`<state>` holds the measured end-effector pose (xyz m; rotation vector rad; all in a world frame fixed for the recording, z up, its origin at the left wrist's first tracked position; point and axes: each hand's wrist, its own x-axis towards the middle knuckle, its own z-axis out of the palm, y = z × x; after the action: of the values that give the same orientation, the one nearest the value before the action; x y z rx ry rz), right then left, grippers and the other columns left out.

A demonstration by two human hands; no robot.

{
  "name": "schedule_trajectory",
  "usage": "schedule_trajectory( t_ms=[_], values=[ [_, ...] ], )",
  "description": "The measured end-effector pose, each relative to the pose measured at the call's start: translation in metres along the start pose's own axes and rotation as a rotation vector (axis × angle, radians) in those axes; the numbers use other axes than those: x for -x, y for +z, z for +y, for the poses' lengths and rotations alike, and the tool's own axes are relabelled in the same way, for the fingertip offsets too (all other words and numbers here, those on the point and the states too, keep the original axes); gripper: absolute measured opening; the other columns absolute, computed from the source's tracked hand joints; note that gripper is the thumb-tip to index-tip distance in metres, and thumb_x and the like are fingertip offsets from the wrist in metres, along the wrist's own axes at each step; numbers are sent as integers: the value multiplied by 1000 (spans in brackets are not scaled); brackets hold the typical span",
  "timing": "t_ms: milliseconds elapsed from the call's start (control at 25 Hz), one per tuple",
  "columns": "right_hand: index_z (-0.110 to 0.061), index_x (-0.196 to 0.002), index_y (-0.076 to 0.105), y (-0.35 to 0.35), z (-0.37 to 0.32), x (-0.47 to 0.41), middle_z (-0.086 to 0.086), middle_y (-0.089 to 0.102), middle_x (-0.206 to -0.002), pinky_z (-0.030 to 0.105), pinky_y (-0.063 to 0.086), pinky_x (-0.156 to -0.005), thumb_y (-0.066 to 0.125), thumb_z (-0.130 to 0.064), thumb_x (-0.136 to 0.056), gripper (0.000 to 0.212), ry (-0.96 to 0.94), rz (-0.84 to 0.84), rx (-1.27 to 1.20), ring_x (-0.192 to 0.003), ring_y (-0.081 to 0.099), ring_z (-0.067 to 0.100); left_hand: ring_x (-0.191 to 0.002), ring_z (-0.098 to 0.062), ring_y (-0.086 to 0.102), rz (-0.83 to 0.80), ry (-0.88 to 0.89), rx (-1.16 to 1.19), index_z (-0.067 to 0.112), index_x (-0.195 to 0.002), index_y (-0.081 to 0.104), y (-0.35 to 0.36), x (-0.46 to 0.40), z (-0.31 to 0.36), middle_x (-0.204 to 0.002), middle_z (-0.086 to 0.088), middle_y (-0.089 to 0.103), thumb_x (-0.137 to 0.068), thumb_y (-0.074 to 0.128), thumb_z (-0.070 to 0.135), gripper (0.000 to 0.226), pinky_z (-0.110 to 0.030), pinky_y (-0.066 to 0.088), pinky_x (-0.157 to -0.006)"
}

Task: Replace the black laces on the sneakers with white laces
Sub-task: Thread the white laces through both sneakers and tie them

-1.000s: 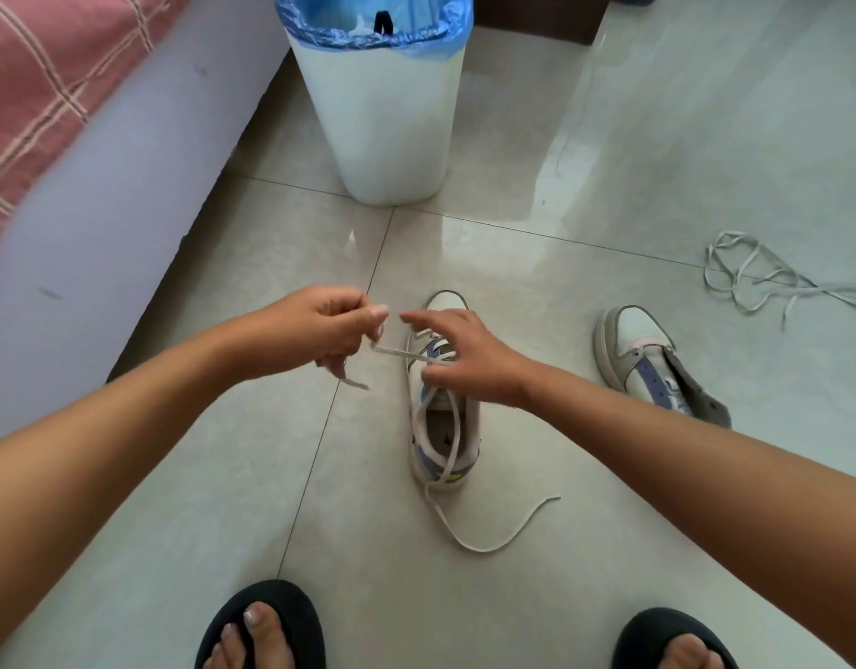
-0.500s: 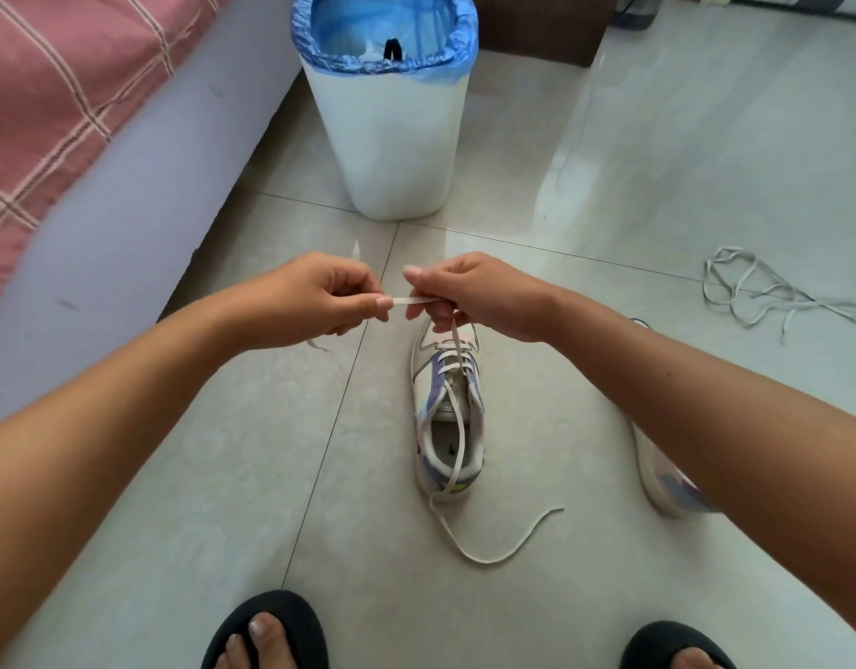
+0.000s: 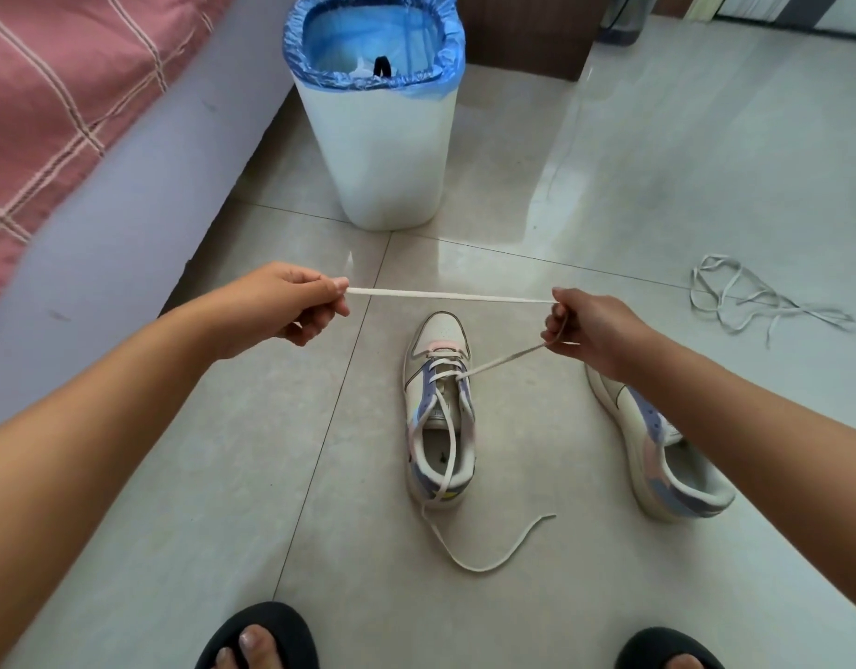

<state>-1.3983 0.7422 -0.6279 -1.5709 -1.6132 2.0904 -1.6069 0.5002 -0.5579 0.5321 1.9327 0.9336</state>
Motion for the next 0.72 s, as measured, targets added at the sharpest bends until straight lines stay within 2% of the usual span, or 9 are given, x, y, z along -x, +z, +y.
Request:
schedule_trajectory(
  t_ms=[80, 120, 160, 240, 320, 440, 560, 640, 720],
  values=[
    [-12, -73, 57, 5, 3, 4, -4, 60, -65, 23, 44, -70, 45, -20, -96, 27, -261, 204, 221, -65, 57, 10, -53, -13, 43, -67, 22, -34, 8, -75, 65, 22, -4, 8, -54, 3, 48, -95, 51, 28, 31, -24, 37, -53],
    [-12, -83, 60, 13, -1, 10, -5, 61, -74, 20, 43, -70, 44, -19, -98, 22, -416, 214, 282, -69, 58, 7, -53, -13, 42, -150, 37, -84, 9, -75, 65, 40, -6, 13, -55, 3, 47, -96, 52, 28, 31, -23, 36, -52],
    [-13, -96, 60, 24, -7, 20, -3, 62, -82, 19, 44, -72, 42, -20, -99, 19, -513, 116, 287, -74, 60, 7, -53, -13, 42, -240, 49, -151, 11, -75, 65, 59, -7, 20, -56, 3, 47, -96, 52, 29, 30, -23, 36, -51],
    [-15, -111, 54, 46, -20, 38, 8, 64, -92, 24, 48, -74, 35, -33, -101, 28, -431, -261, 271, -77, 62, 18, -51, -12, 41, -344, 72, -254, 11, -75, 66, 91, -12, 32, -57, 2, 47, -96, 52, 28, 30, -21, 35, -48],
    [-12, -109, 55, 53, -28, 46, 17, 63, -89, 30, 47, -64, 27, -51, -97, 50, -241, -495, 409, -68, 58, 25, -47, -10, 40, -338, 77, -256, 5, -79, 68, 111, -18, 38, -56, 2, 50, -96, 51, 25, 31, -19, 33, -43],
    [-2, -92, 62, 40, -23, 43, 12, 57, -72, 25, 36, -52, 28, -55, -96, 62, -157, -556, 641, -52, 43, 14, -48, -12, 41, -245, 62, -272, 6, -75, 65, 120, -23, 36, -59, 0, 52, -95, 50, 27, 33, -19, 34, -42],
    [-7, -86, 65, 10, -20, 35, -1, 52, -62, 20, 33, -49, 50, -36, -96, 34, -100, -531, 732, -50, 38, 8, -68, -21, 54, -103, 21, -656, 13, -76, 59, 128, -18, 20, -77, -8, 61, -97, 44, 41, 38, -24, 39, -56],
    [-6, -86, 67, -14, -23, 30, -1, 50, -62, 20, 33, -50, 56, -23, -94, 21, -69, -500, 789, -51, 38, 8, -93, -28, 58, -137, -58, -907, 12, -93, 61, 142, -11, -2, -103, -11, 63, -96, 39, 47, 42, -30, 42, -74],
    [-5, -85, 67, -34, -28, 26, 0, 50, -59, 22, 34, -49, 57, -19, -93, 19, -12, -434, 912, -50, 38, 10, -105, -27, 57, -198, -119, -1008, 16, -99, 59, 159, -3, -23, -106, -5, 62, -93, 43, 50, 38, -30, 39, -78]
  ],
)
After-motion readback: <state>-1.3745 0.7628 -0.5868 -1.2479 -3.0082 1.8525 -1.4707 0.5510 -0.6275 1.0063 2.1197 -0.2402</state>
